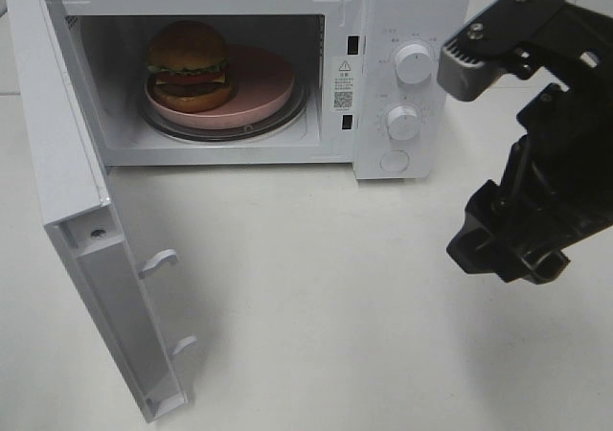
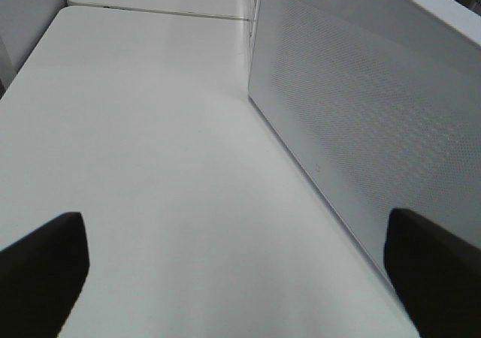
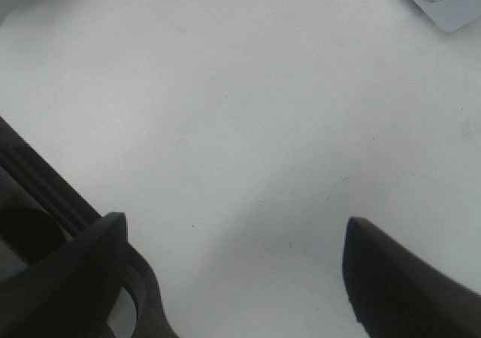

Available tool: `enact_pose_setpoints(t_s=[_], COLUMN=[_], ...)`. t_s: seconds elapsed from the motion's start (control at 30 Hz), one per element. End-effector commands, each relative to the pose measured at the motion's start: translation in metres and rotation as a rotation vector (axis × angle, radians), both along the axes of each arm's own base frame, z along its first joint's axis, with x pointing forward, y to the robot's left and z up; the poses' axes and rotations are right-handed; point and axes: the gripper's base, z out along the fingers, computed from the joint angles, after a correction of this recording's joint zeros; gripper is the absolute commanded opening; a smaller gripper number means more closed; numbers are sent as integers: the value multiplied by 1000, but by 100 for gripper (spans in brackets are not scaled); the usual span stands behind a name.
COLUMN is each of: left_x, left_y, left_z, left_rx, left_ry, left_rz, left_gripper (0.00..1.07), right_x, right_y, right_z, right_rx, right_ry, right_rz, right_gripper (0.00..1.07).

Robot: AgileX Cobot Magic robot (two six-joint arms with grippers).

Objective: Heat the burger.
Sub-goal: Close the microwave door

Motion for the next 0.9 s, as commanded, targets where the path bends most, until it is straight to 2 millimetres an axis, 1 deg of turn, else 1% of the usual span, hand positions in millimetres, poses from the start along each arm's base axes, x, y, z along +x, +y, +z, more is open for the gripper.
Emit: enact_pose_setpoints(t_s=[0.03,0.1,0.13,0.2,0.27,0.3,0.33,0.37,0.4,0.43,0.47,0.5,0.53,0.57,0.6,0.67,0.7,0.77,0.8,0.83,0.87,0.9], left_x=[0,0,0,0,0,0,0,0,0,0,0,0,0,0,0,0,0,0,0,0,0,0], left_y=[-1,-1,-1,-1,-1,-1,-1,-1,-1,-1,-1,-1,-1,-1,-1,-1,-1,-1,-1,-1,-1,-1], left_z=[-1,-1,-1,-1,-1,-1,-1,-1,-1,-1,-1,-1,-1,-1,-1,-1,-1,-1,-1,-1,-1,-1], left_rx=[-6,-6,-6,-6,-6,-6,-6,-6,-6,-6,-6,-6,-6,-6,-6,-6,-6,-6,-6,-6,-6,-6], left_ry=[2,2,2,2,2,2,2,2,2,2,2,2,2,2,2,2,2,2,2,2,2,2], left_rz=[-10,-10,-10,-10,-10,-10,-10,-10,-10,-10,-10,-10,-10,-10,-10,-10,-10,-10,-10,-10,-10,-10], left_gripper=[100,100,100,100,100,100,100,100,100,100,100,100,100,100,100,100,100,100,100,100,100,100], right_x=[-11,-13,-18,-20,-26,-26,-30,-32,-32,-38,-38,-42,-46,-46,-52,-56,-65,-69,-78,-83,-83,-92], right_y=[-12,-14,-18,-21,-35,-35,-46,-52,-52,-63,-63,-72,-77,-77,-85,-89,-98,-101,-108,-111,-111,-116], right_z=[11,12,14,14,10,10,5,5,5,3,3,2,3,3,3,4,5,5,3,3,3,0], right_rx=[-4,-2,6,13,22,22,19,21,21,27,27,37,45,45,58,68,86,92,106,114,114,125], right_ry=[-12,-11,-23,-31,-30,-30,-25,-30,-30,-39,-39,-57,-70,-70,-95,-113,-148,-163,-196,-216,-216,-249], right_rz=[-31,-36,-43,-53,-108,-108,-149,-175,-175,-218,-218,-264,-286,-286,-325,-342,-386,-408,-445,-467,-467,-501], right_gripper=[76,76,76,76,76,76,76,76,76,76,76,76,76,76,76,76,76,76,76,76,76,76])
